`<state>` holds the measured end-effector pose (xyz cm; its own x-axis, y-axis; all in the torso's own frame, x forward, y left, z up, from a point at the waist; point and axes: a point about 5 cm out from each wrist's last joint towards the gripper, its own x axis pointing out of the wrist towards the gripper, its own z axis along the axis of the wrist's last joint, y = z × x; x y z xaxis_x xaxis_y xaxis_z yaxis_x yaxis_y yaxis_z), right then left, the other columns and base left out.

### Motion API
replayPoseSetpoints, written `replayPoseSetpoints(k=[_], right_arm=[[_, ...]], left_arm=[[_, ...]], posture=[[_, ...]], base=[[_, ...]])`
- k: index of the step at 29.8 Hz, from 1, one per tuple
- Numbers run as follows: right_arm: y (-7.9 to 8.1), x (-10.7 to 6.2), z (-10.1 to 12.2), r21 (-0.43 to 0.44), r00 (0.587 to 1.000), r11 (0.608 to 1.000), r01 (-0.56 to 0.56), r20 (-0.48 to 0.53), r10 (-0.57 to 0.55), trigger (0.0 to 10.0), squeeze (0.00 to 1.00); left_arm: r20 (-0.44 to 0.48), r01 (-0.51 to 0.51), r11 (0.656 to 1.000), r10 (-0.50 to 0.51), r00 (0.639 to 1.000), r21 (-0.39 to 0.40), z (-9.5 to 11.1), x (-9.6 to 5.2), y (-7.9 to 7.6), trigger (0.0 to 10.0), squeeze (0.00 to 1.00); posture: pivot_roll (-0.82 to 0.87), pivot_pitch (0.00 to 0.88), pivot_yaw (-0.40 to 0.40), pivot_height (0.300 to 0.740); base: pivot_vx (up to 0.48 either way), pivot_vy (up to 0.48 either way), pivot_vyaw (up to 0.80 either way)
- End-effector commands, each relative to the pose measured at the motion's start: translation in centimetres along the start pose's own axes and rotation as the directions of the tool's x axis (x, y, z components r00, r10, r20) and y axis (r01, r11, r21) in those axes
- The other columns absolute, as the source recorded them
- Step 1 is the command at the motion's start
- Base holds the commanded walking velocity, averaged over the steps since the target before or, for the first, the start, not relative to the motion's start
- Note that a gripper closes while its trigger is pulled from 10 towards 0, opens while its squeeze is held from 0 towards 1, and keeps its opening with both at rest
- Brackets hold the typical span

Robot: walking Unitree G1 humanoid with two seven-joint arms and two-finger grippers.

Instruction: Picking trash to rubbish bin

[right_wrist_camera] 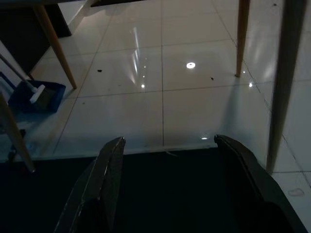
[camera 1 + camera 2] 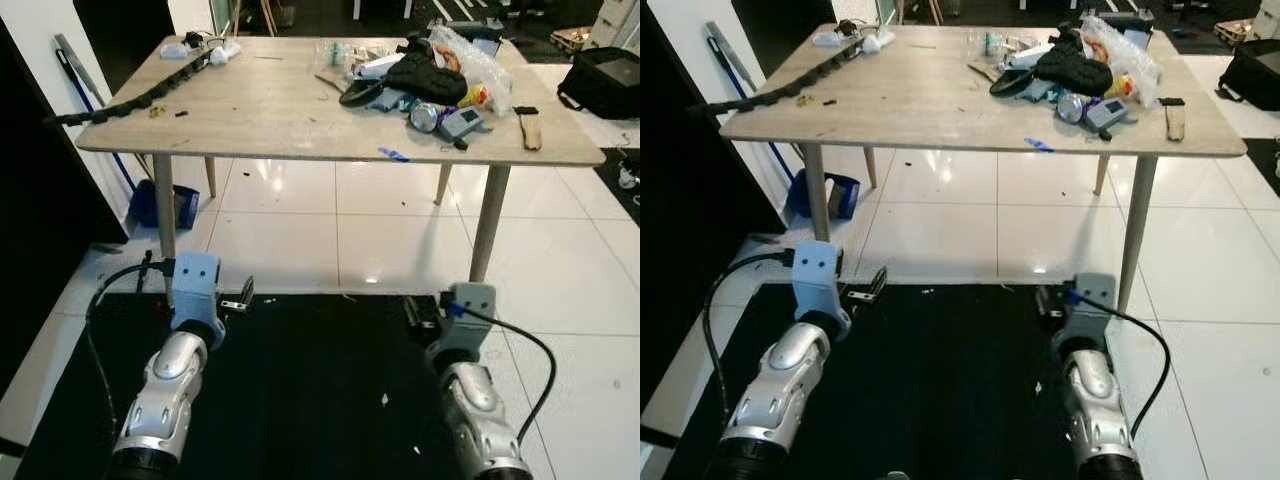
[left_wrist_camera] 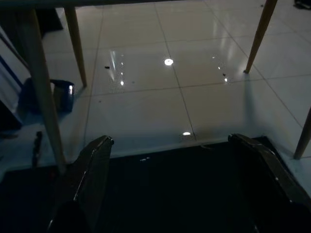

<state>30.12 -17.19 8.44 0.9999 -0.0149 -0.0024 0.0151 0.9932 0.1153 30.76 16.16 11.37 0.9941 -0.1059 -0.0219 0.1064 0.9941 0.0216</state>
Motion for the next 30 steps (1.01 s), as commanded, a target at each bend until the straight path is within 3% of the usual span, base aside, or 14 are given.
replayPoseSetpoints(k=[1,15,22,30], right_arm=[[0.2,-0.2,-0.3,-0.001,1.0,1.0,-0.007,-0.021,0.007,10.0,0.0],[0.0,0.3,1.0,0.013,1.0,1.0,0.007,0.02,-0.007,10.0,0.0],[0.1,0.5,1.6,0.012,0.999,1.0,0.003,0.035,-0.004,10.0,0.0],[0.5,0.6,2.5,0.008,0.997,1.0,-0.009,0.071,0.008,10.0,0.0]], left_arm=[[-0.014,-0.01,1.0,0.01,1.0,0.013,-0.2,-0.2,0.4,10.0,0.0],[0.011,0.002,1.0,-0.002,1.0,0.023,0.6,0.1,0.0,10.0,0.0],[0.036,0.012,0.999,-0.013,0.999,0.033,1.4,0.4,-0.1,10.0,0.0],[0.076,0.008,1.0,-0.01,0.997,0.03,2.9,0.7,0.0,10.0,0.0]], posture=[[0.03,0.15,0.037,0.74],[0.02,0.154,0.034,0.74],[0.02,0.156,0.035,0.74],[0.03,0.162,0.039,0.74]], base=[[0.277,0.0,0.0],[0.277,0.0,0.0],[0.277,0.0,-0.72],[0.277,0.0,0.0]])
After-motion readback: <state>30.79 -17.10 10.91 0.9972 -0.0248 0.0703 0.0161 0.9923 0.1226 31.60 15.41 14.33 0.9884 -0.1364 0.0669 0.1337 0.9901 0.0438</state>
